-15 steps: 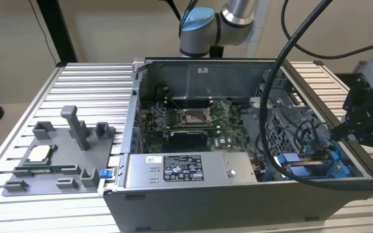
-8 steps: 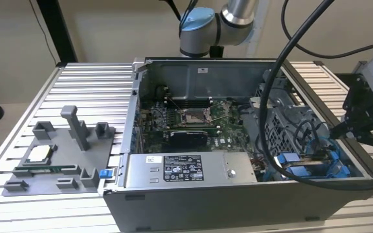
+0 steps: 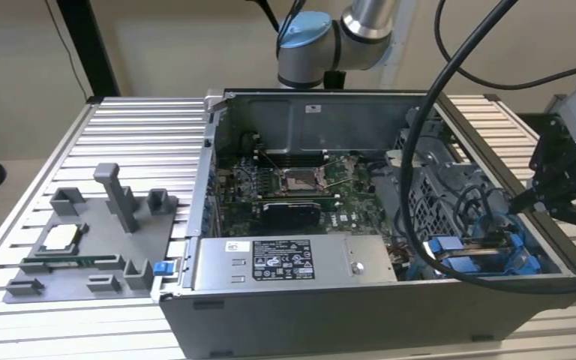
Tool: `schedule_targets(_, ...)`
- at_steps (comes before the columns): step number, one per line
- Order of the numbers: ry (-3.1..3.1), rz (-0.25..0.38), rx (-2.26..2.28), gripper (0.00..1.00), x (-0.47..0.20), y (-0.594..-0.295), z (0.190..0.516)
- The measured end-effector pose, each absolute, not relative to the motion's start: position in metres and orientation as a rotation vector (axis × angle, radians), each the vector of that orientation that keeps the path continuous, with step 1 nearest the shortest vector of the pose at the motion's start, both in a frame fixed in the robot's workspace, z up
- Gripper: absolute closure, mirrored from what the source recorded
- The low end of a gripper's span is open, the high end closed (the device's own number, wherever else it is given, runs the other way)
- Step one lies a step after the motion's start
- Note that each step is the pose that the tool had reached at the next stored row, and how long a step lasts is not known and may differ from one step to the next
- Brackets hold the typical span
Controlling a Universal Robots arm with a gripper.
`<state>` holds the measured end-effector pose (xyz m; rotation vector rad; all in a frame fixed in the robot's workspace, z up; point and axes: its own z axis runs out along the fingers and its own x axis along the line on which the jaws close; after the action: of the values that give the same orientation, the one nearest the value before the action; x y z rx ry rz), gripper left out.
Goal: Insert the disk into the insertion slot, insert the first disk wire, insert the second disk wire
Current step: 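Insert the second disk wire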
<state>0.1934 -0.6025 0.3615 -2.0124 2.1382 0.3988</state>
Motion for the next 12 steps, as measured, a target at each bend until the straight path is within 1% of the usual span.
schedule_targets(10,2.137,0.399,-2.014,1.00,0.1934,-0.6027,0.3615)
schedule_targets(11,2.137,0.399,-2.014,0.00,0.1933,-0.6027,0.3615)
schedule_targets(12,2.137,0.399,-2.014,0.00,0.1934,-0.6027,0.3615)
